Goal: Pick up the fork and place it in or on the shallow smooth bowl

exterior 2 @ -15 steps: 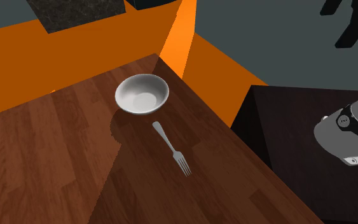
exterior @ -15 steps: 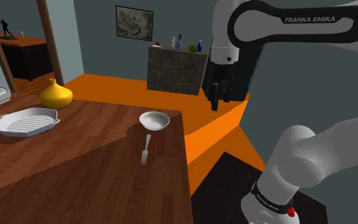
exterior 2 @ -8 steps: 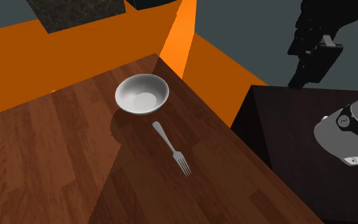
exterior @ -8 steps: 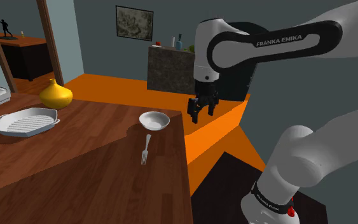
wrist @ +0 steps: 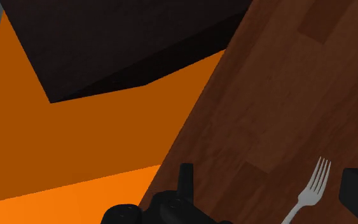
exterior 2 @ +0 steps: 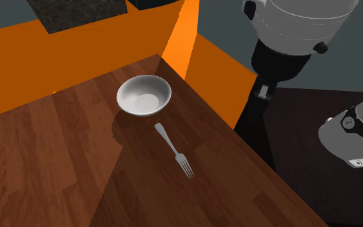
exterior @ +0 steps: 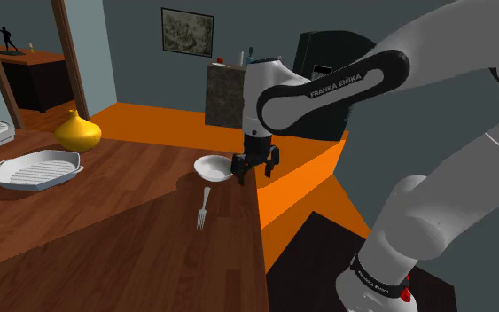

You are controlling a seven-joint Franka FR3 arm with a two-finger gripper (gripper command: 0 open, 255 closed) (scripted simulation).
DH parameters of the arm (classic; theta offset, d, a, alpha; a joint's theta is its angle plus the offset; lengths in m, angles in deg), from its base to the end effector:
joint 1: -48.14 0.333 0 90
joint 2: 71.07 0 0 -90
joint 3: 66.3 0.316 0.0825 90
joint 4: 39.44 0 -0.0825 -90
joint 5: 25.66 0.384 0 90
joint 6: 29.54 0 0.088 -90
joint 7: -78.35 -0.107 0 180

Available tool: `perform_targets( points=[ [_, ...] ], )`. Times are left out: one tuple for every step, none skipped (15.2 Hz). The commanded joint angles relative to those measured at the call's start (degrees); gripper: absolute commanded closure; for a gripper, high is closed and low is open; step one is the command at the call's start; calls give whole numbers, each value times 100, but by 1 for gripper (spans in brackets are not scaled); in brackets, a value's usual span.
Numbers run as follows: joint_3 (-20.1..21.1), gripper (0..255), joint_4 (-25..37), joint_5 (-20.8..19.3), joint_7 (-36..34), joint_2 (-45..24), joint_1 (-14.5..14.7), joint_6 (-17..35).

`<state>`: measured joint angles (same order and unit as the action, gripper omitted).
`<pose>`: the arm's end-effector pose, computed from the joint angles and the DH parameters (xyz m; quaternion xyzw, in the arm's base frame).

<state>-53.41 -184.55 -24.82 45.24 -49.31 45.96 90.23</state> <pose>0.4003 0.0756 0.3988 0.9771 -0.2068 -0.0201 0.0456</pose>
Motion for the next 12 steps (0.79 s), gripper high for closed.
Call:
perform_targets(
  points=[
    [131,0,69,-75,-406,-446,-81,476],
    [191,0,128,-135,-607,-668,-123,678],
    [247,0,197,-209,-814,-894,-165,872],
    [296,0,276,-299,-1029,-1123,-206,1057],
    [339,0,365,-403,-1250,-1356,-245,1233],
    [371,0,463,-522,-1478,-1591,-278,1399],
    [398,0,570,-654,-1711,-1827,-310,1554],
    [412,0,686,-797,-1950,-2063,-333,1698],
    [411,0,812,-950,-2192,-2300,-345,1830],
    [398,0,946,-1108,-2434,-2535,-347,1951],
    [371,0,1089,-1269,-2676,-2769,-339,2060],
    [329,0,1239,-1427,-2912,-3000,-317,2159]
  ],
)
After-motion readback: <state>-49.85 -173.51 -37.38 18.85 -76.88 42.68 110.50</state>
